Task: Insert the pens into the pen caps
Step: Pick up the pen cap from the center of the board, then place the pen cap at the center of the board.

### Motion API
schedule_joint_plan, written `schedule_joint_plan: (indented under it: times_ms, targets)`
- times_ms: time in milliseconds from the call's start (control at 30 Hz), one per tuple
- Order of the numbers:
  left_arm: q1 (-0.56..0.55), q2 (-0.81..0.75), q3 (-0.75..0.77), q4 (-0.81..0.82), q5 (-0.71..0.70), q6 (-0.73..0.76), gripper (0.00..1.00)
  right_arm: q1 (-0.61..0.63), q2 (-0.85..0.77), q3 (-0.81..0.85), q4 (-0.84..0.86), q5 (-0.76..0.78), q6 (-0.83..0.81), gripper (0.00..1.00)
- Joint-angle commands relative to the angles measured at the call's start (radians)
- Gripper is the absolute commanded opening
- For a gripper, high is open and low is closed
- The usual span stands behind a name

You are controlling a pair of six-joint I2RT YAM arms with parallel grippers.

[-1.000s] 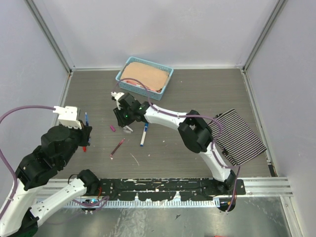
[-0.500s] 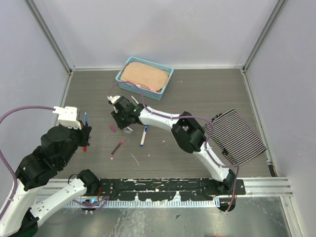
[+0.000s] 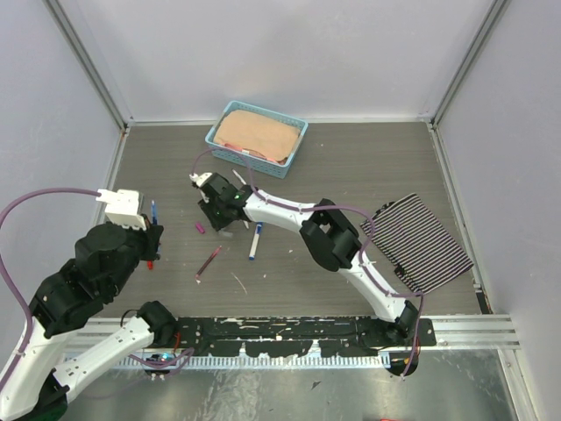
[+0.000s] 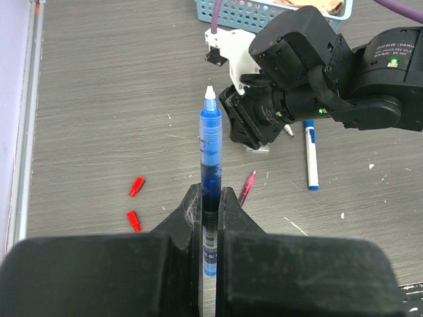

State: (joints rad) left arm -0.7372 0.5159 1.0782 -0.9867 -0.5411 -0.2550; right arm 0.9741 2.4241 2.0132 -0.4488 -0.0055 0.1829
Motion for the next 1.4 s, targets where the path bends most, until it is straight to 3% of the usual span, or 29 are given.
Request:
schedule_joint_plan:
  times_ms: [0, 267, 367, 533, 833, 967, 1367]
  targets:
    - [0.003, -0.006, -0.009, 0.022, -0.004, 0.011, 0.0, 0.021, 0.014, 0.055, -0.039, 0.051, -0.04, 0.34]
    - [0.003, -0.005, -0.012, 0.031, 0.002, 0.008, 0.0, 0.053, 0.051, 0.102, -0.153, 0.15, -0.118, 0.34]
    - [0.004, -0.012, -0.015, 0.033, -0.001, 0.006, 0.0, 0.06, 0.054, 0.106, -0.179, 0.161, -0.134, 0.28]
    - [0.004, -0.013, -0.018, 0.041, -0.003, 0.002, 0.0, 0.065, 0.044, 0.121, -0.156, 0.167, -0.137, 0.17]
    - [0.004, -0.011, -0.022, 0.06, -0.013, -0.006, 0.0, 0.049, -0.123, 0.204, -0.039, 0.195, -0.156, 0.15]
    - [0.003, -0.003, -0.034, 0.083, -0.002, -0.01, 0.0, 0.016, -0.276, 0.029, -0.028, 0.183, -0.134, 0.15]
    - [0.003, 0.101, -0.049, 0.195, 0.143, -0.013, 0.0, -0.025, -0.803, -0.849, 0.052, 0.244, 0.068, 0.13]
